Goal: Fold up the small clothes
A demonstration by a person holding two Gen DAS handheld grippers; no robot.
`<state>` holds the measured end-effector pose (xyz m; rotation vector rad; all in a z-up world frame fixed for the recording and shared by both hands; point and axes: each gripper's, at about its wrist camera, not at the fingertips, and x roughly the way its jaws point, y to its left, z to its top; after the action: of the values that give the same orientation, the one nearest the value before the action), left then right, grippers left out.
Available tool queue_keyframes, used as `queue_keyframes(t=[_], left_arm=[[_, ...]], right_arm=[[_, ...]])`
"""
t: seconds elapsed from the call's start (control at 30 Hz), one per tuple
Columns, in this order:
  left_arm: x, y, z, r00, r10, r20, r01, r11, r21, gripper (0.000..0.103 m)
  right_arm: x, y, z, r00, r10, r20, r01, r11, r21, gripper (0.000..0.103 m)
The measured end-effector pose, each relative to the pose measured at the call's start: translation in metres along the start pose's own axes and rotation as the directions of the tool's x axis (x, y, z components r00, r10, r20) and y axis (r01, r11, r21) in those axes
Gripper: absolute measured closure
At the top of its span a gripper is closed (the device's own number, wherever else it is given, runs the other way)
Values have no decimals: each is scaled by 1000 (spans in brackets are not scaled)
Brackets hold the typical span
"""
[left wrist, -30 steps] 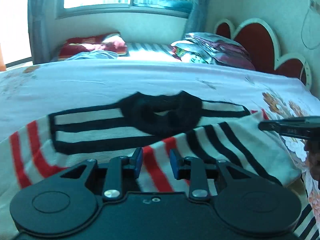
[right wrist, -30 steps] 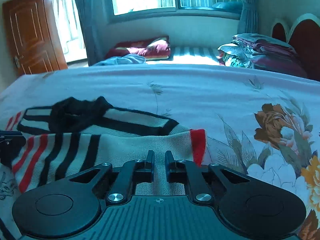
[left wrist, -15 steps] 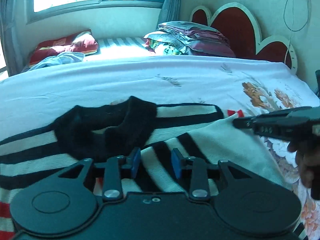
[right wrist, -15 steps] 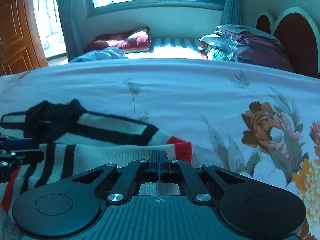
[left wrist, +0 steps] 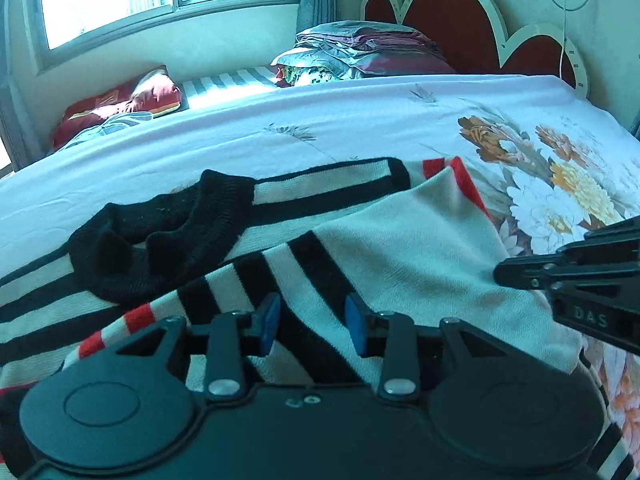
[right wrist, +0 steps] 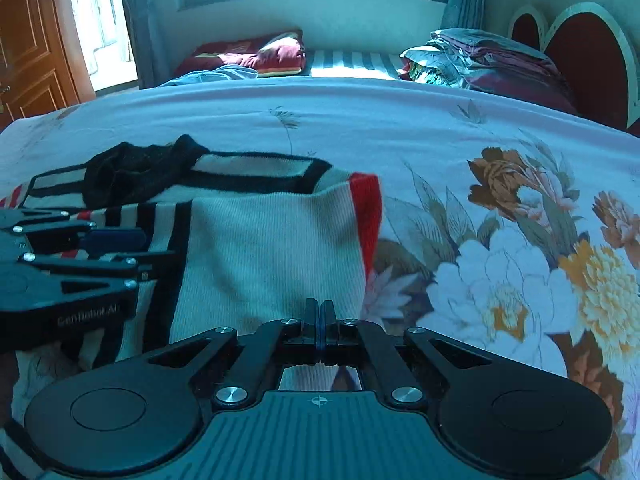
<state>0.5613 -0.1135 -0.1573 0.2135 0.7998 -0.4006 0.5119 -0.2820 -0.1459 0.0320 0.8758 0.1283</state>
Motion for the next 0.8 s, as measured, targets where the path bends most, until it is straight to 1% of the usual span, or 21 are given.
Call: queue_keyframes(t=[0.07,0.1,0.13,0.2,0.23,0.27,0.33,0.37,0.4,0.43,0.47,0.53,0.57,0.6,0.63,0.67,0.73,0.8], left_arm=[[-4,-1,-2,1000,9,-2,-9,1000,-1,67],[-10,-2,-1,1000,2,1,-2,1000,-9,69],[-18,-3,-1,1000,-16,16,16,1000,-26,69],[-35,-9,-4,995,-76,58,79,995,-52,66],[-41,-16,-6,993,-88,73,91,995,-42,65],[-44,-23,-9,993,-91,77,93,995,-30,64],[-41,-27,-17,993,-105,49,107,994,-31,62],[-35,-26,-23,996,-86,12,87,996,-31,63],[-33,-23,-29,998,-70,-2,70,997,-31,63],[-35,-16,-34,997,-72,15,73,997,-35,62],[-39,-7,-38,998,-56,12,56,998,-40,62],[-46,9,-43,1000,-14,13,15,999,-46,63],[-49,20,-45,1000,1,17,0,998,-62,63],[-51,29,-48,1000,15,17,-14,997,-80,63],[-52,41,-51,999,41,16,-40,994,-102,64],[-53,54,-53,998,59,10,-58,991,-121,64],[-57,74,-57,998,70,7,-68,986,-151,65],[-61,84,-56,996,86,17,-82,985,-152,67]], right_arm=[[-7,3,-10,1000,-20,13,20,1000,-7,103],[-9,4,-10,999,-31,13,32,999,-12,103],[-13,6,-9,999,-37,17,37,999,-12,103],[-32,10,-8,998,10,57,-11,1000,13,103],[-38,13,-10,997,35,62,-37,999,27,103],[-41,18,-14,997,60,51,-61,998,33,103],[-37,25,-26,998,57,4,-57,998,27,103],[-32,26,-35,999,35,-19,-34,999,27,103],[-32,22,-44,999,37,-1,-37,998,46,103],[-35,18,-47,999,45,4,-46,996,74,103],[-38,16,-47,999,48,1,-48,995,87,103],[-46,17,-45,999,43,17,-44,996,76,103],[-51,18,-44,998,36,46,-39,997,64,103],[-50,18,-44,998,31,53,-34,998,53,103],[-43,16,-44,999,19,26,-20,998,54,103],[-35,12,-45,1000,27,-2,-27,997,69,103],[-33,11,-38,1000,28,-2,-27,996,90,103],[-36,21,-25,999,31,44,-34,998,60,103]])
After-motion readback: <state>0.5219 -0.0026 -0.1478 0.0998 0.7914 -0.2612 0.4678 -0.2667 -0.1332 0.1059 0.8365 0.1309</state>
